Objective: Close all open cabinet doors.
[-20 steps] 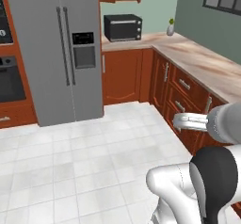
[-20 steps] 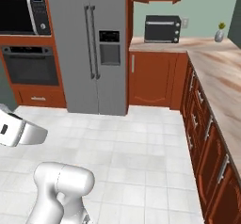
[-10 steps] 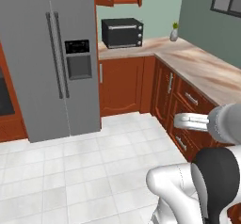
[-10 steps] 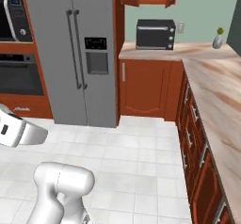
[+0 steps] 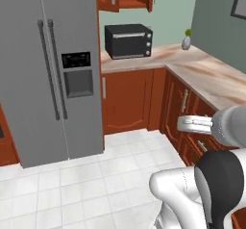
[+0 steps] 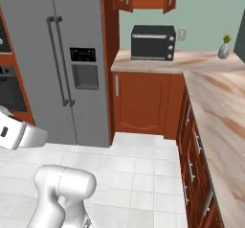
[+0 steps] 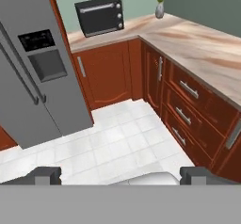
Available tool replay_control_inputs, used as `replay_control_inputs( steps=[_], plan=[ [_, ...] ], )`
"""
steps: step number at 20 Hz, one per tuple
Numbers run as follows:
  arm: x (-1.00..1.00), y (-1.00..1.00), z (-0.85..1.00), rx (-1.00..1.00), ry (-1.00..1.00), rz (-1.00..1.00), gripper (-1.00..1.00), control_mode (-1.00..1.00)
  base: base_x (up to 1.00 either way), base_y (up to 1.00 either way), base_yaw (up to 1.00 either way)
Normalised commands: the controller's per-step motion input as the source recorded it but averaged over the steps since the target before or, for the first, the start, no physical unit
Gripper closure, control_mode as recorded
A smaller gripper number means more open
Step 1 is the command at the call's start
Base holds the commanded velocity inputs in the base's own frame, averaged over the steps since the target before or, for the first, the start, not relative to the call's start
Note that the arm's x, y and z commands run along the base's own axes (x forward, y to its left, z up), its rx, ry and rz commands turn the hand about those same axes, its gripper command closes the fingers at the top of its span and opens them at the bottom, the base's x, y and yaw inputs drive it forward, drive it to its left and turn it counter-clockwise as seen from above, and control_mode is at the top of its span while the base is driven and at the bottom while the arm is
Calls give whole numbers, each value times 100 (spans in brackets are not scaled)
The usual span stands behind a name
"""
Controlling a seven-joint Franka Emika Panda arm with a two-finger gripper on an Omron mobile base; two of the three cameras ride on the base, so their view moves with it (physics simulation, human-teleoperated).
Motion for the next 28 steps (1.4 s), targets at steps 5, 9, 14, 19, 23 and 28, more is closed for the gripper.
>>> replay_control_inputs(
  steps=[5,9,14,19,23,28],
  plan=[
    [0,0,0,0,0,0,-100,100,91,-27,0],
    [0,0,0,0,0,0,-100,100,89,-29,0],
    [0,0,0,0,0,0,-100,100,86,-31,1],
    [0,0,0,0,0,0,-100,100,80,-37,2],
    [0,0,0,0,0,0,-100,100,81,-37,3],
    [0,0,0,0,0,0,-100,100,80,-37,3]
  ],
)
